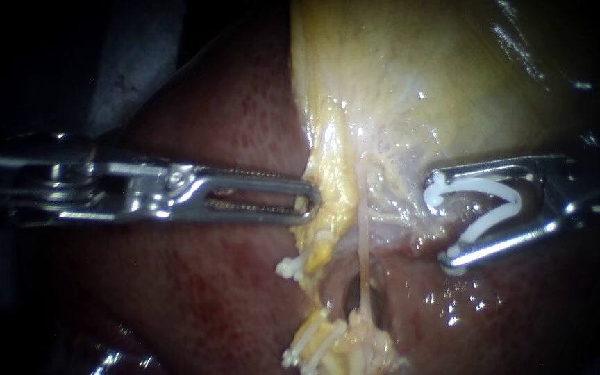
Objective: Clipping first clip right tube
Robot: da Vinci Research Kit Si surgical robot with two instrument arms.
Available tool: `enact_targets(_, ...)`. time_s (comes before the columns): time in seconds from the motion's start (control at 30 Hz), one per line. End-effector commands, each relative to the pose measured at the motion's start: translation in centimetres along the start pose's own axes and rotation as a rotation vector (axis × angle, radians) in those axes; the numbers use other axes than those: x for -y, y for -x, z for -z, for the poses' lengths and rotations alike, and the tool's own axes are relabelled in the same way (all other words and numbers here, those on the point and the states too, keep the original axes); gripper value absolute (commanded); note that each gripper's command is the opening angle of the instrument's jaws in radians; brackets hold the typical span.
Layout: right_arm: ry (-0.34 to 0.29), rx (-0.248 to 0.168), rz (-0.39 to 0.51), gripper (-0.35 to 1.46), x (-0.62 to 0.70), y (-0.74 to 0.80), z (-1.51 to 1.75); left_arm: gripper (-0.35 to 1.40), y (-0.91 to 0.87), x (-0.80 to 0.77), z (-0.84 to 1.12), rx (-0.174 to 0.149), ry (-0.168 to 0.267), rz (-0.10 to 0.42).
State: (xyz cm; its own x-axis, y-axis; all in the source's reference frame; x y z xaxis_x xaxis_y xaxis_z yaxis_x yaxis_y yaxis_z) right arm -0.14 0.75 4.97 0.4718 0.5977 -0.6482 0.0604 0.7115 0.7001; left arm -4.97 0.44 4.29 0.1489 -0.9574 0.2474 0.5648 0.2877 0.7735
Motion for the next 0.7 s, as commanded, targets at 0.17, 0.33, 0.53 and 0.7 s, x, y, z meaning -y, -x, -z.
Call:
enact_targets(0.17, 0.0, 0.0, 0.0, 0.59, 0.0, 0.0, 0.0, -0.35, 0.01, 0.01, 0.02, -0.001, -0.001, 0.0)
enact_targets(0.33, 0.0, 0.0, 0.001, 0.59, 0.01, 0.01, -0.01, -0.35, 0.04, 0.04, 0.11, -0.002, -0.008, 0.003)
enact_targets(0.53, 0.0, 0.0, 0.001, 0.59, 0.01, 0.02, -0.01, -0.35, 0.1, 0.13, 0.32, -0.002, -0.023, 0.009)
enact_targets(0.7, 0.0, 0.0, 0.002, 0.59, 0.01, 0.03, -0.02, -0.35, 0.14, 0.21, 0.49, 0.005, -0.029, 0.015)
